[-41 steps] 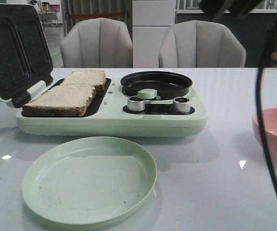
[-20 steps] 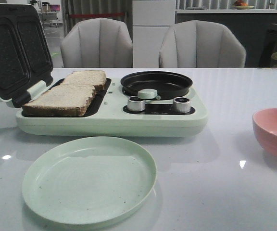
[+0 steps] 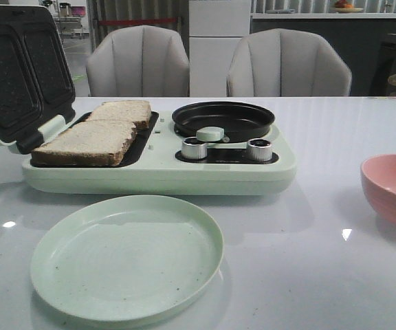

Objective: Make breakfast with bread and shrimp

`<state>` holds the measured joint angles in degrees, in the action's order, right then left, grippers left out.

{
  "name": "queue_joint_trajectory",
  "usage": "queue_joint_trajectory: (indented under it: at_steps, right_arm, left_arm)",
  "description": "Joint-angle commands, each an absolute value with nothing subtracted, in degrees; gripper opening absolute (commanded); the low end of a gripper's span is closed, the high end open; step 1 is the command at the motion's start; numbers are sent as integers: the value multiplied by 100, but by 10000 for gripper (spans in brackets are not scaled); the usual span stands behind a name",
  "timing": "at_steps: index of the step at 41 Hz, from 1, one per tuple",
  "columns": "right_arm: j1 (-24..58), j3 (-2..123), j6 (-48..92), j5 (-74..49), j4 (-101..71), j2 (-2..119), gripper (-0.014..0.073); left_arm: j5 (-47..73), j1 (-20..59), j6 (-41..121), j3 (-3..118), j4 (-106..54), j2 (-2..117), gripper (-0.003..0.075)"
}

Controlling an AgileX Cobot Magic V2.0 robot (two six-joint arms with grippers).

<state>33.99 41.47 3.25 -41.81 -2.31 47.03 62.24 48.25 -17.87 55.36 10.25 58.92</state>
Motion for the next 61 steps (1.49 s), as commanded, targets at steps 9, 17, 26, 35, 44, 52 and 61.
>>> queue_joint_trajectory:
  at_steps: [9, 17, 26, 35, 44, 52, 61]
  right_arm:
    - [3403, 4313, 312, -3821, -181, 4662, 377]
    - [3403, 4313, 312, -3815, -181, 4663, 377]
    - [3403, 4313, 312, -3815, -181, 4663, 377]
    - [3403, 4313, 312, -3815, -181, 4663, 377]
    - [3403, 4313, 312, -3815, -181, 4663, 377]
    - [3403, 4313, 312, -3815, -181, 4663, 377]
    - [3403, 4313, 312, -3815, -181, 4663, 377]
  left_arm:
    - [6007, 2583, -992, 5800, 247, 6447, 184]
    - [5632, 931, -140, 5800, -272, 6461, 130]
    - [5127, -997, 1362, 5971, -1993, 6917, 130]
    - [5015, -2073, 2708, 6561, -4195, 7933, 130]
    - [4809, -2121, 2707, 7619, -4383, 9033, 130]
    - [5180, -2121, 2732, 8483, -4982, 9747, 130]
    - [5629, -1968, 3111, 8752, -5534, 9883, 130]
